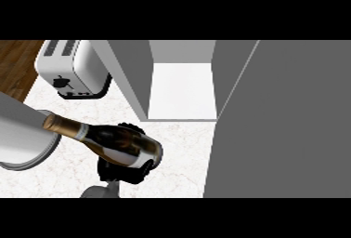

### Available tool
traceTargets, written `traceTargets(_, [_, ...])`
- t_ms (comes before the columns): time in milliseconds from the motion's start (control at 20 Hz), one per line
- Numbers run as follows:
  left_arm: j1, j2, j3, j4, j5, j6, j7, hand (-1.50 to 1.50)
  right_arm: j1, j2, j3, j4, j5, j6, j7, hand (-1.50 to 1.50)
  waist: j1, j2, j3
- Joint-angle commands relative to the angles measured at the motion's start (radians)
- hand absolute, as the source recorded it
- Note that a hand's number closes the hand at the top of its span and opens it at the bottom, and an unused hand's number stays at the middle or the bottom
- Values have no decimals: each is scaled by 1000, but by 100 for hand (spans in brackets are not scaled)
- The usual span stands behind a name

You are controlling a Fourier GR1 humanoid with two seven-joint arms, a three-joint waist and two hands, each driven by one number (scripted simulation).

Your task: Pick up the wine, place it into the cabinet and close the cabinet

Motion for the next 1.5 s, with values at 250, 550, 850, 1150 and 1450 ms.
traceTargets(250, [-24,-2,-277,-40,160,312,-36,150,3,27,67,-26,47,-23,13,-150,-5,2,-1])
traceTargets(550, [-101,-2,-172,180,218,199,-136,150,152,-4,-3,-40,-77,83,-81,-150,-11,3,0])
traceTargets(850, [-242,-2,-292,310,358,264,-215,150,36,21,49,2,15,17,-35,-150,-9,3,-1])
traceTargets(1150, [-370,-2,-295,396,415,282,-266,150,48,-26,-76,35,-112,75,-67,-150,-13,4,-1])
traceTargets(1450, [-456,-2,-319,463,498,302,-271,150,93,4,-24,2,-55,55,-81,-150,-15,4,-1])
